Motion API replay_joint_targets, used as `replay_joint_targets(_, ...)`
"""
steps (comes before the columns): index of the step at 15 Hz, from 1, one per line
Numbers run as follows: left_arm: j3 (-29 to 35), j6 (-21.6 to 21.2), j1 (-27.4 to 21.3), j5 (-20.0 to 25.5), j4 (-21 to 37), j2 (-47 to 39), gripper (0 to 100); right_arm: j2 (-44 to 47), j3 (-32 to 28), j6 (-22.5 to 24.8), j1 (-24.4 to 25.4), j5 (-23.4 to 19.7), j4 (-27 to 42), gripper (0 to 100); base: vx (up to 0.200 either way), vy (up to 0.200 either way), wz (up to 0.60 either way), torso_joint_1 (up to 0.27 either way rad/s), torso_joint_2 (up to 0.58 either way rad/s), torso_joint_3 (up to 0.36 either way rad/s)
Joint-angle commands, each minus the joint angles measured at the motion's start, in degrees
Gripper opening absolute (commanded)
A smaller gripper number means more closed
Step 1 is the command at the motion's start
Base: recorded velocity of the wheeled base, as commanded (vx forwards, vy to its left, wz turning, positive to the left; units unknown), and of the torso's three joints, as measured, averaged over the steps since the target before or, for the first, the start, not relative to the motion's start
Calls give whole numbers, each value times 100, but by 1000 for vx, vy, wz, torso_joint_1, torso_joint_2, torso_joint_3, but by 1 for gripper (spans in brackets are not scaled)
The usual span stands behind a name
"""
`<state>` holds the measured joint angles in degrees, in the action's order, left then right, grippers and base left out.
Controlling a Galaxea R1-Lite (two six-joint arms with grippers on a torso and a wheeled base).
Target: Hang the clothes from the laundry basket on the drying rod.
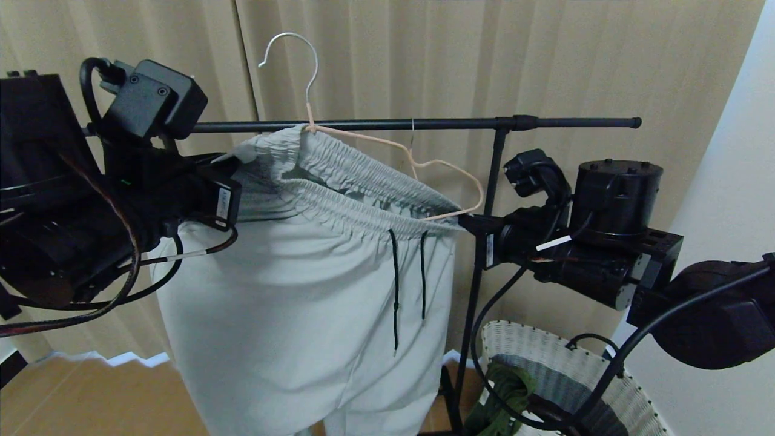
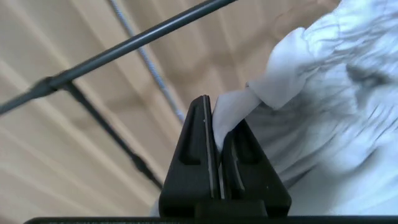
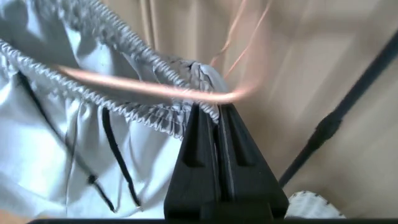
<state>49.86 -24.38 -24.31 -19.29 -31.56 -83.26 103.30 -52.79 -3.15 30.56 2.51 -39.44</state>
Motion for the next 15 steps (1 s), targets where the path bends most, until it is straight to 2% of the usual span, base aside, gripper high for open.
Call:
replay_joint_targets(1, -178, -111, 119, -14, -78, 47, 0, -21, -21, -2, -121, 13, -20, 0, 0, 0, 0, 0, 0, 0)
replay_joint_targets(5, -627, -787, 427, -14, -562, 47, 0, -38, -83, -11, -209, -23, -29, 0, 0, 0, 0, 0, 0, 0)
replay_joint_targets(11, -996, -1341, 453, -5, -720, 3, 0, -109, -223, 33, -156, -31, 68, 0, 0, 0, 0, 0, 0, 0)
replay_joint_targets(15, -978, -1394, 392, -5, -729, -67, 0, -293, -118, 148, 565, -14, 120, 0, 0, 0, 0, 0, 0, 0)
